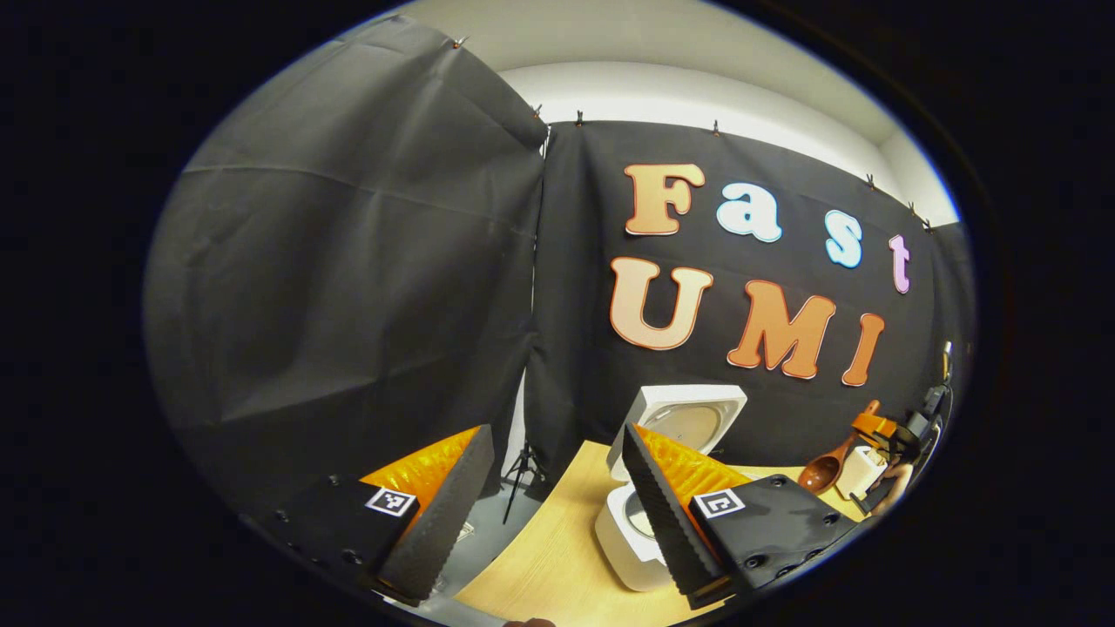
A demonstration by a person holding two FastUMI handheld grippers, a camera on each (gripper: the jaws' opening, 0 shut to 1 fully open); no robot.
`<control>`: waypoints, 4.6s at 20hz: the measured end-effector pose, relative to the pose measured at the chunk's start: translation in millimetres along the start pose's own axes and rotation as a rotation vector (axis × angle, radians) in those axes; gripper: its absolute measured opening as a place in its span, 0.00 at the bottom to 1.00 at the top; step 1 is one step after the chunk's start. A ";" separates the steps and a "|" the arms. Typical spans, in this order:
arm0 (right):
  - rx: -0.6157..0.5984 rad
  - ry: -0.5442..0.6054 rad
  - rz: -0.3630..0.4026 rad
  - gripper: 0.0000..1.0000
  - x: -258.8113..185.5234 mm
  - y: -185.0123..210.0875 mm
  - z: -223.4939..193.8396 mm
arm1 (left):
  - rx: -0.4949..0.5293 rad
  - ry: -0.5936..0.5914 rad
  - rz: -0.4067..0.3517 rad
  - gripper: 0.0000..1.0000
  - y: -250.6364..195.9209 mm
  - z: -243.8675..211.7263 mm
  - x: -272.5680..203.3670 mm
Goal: Close the left gripper, press the button to open the rice cooker; take a wooden spoon from the chopstick holder with the right hand, scoop a spoonful of rice and pour it into the rice cooker, then put the wooden spoon back into the chopstick holder.
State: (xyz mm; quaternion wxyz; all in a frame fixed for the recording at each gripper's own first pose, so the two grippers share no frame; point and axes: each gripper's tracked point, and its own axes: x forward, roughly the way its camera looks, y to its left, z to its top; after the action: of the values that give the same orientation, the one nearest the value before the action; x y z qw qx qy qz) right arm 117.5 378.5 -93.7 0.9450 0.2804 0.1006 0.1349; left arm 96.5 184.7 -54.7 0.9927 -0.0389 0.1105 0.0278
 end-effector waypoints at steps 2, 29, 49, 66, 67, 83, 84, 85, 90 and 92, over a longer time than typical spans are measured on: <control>0.016 -0.014 -0.047 0.02 -11.1 -37.3 12.9 | -0.006 -0.001 -0.023 1.00 -16.0 0.8 6.6; 0.032 -0.082 -0.388 0.02 -106.5 -333.6 -32.4 | 0.067 0.016 -0.097 1.00 -138.7 -16.8 16.4; -0.115 0.077 -0.507 0.90 -135.6 -350.5 -60.7 | 0.059 0.084 -0.152 1.00 -166.7 -46.6 18.7; -0.499 0.025 -0.282 0.95 -124.2 -199.7 97.5 | 0.103 0.074 -0.166 1.00 -200.9 20.3 89.6; -0.502 0.026 -0.266 0.95 -121.8 -193.0 97.6 | 0.101 0.080 -0.173 1.00 -205.8 25.7 98.5; -0.508 0.024 -0.217 0.95 -116.2 -189.4 102.2 | 0.146 0.335 -0.101 1.00 -240.1 8.1 306.8; -0.500 0.023 -0.216 0.95 -116.4 -189.3 102.8 | 0.144 0.366 -0.094 1.00 -239.3 -2.2 316.9; -0.496 0.019 -0.218 0.95 -117.0 -190.0 103.2 | 0.136 0.387 -0.090 1.00 -239.2 -10.0 324.5; -0.491 0.026 -0.234 0.95 -116.9 -200.8 101.1 | 0.139 0.509 -0.062 1.00 -230.9 -56.6 350.5; -0.483 0.029 -0.235 0.95 -116.6 -201.7 100.1 | 0.091 0.543 -0.072 1.00 -233.8 -70.0 351.4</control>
State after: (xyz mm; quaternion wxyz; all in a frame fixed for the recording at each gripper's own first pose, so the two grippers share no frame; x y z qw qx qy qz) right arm 74.2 129.2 -110.3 0.9921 0.0314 0.1109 0.0486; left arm 438.5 -37.5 -184.0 0.9278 -0.0039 0.3724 -0.0239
